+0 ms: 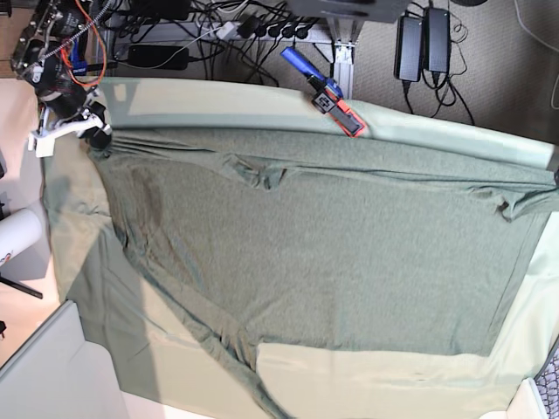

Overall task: Fold the T-shirt properly
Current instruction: 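Pull the shirt edge toward the robot with both grippers and release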

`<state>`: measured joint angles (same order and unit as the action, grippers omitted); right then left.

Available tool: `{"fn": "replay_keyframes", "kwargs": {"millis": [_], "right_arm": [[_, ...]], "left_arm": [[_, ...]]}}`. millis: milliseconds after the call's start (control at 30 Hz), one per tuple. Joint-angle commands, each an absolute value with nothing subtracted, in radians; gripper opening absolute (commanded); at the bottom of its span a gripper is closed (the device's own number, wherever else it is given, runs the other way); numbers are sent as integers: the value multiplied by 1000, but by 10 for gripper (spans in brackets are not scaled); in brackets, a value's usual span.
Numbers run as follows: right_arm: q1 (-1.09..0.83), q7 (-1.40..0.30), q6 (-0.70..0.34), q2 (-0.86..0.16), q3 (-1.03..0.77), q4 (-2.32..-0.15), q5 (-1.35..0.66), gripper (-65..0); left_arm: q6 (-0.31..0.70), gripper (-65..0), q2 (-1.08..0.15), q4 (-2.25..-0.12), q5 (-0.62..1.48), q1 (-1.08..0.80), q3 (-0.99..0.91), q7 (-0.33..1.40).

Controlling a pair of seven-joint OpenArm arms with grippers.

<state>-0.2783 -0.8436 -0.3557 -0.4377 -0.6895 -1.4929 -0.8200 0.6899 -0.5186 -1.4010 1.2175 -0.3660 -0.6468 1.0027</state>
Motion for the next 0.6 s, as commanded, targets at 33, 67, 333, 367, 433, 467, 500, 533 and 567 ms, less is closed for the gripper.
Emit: {"fn": "replay_keyframes", "kwargs": {"millis": [33, 67, 333, 367, 433, 467, 500, 533, 567], "right_arm": [[-300, -812, -372, -471, -723, -1524, -812, -650], [-313, -812, -372, -471, -728, -1528, -812, -650], [-355, -804, -383, -471, -740, -1532, -812, -650], [-355, -799, -383, -471, -740, -1532, -812, -650], [-355, -786, -383, -471, -740, -1532, -811, -650], [-355, -785, -383, -471, -739, -1532, -811, -650], [-355, -785, -383, -471, -739, -1532, -811, -650], [-355, -780, -383, -471, -739, -1532, -808, -650], [-355, -778, -383, -471, -739, -1532, -804, -650]], "left_arm": [[698, -650, -549, -1419, 1231, -368, -662, 977], [698, -650, -549, -1419, 1231, -369, -662, 977], [698, -650, -548, -1419, 1230, -372, -662, 982], [698, -650, -548, -1419, 1230, -372, -662, 984], [698, -650, -548, -1419, 1230, -372, -662, 984], [698, -650, -548, -1419, 1230, -372, -662, 984], [698, -650, -548, -1419, 1231, -372, -662, 984], [698, -650, -548, -1419, 1230, -372, -662, 984], [698, -650, -549, -1419, 1230, -372, -662, 984]]}}
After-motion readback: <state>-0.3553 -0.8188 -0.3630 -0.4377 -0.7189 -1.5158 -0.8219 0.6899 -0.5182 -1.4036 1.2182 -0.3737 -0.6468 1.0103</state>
